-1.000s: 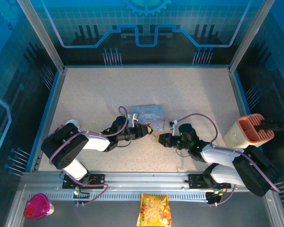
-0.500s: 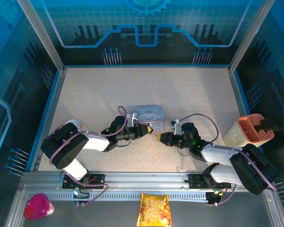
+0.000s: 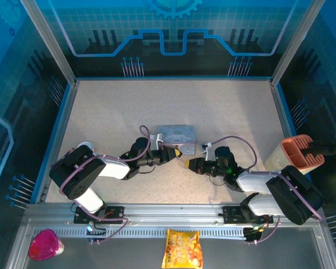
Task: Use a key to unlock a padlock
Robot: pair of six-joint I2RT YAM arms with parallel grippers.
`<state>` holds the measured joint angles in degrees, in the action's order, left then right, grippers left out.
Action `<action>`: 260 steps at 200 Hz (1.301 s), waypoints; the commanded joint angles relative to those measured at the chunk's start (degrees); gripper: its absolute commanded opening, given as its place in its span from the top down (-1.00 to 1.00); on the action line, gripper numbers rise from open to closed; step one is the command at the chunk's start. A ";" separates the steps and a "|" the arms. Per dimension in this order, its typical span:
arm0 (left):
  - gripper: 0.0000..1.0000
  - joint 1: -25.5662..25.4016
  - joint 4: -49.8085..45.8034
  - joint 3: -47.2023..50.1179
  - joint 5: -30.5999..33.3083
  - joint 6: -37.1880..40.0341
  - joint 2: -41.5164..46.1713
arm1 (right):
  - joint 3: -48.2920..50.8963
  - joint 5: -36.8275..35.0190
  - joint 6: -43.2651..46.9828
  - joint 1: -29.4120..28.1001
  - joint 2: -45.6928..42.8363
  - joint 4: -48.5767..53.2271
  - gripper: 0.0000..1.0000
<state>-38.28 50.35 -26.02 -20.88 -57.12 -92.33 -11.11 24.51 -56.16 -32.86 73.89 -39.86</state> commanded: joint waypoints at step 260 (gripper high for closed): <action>1.00 0.23 12.40 2.11 -4.32 -5.56 -1.75 | -1.20 3.17 -0.44 2.03 -5.09 1.77 1.00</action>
<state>-38.28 56.51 -24.05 -22.83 -61.65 -93.82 -11.27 26.06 -56.16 -31.44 69.73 -37.36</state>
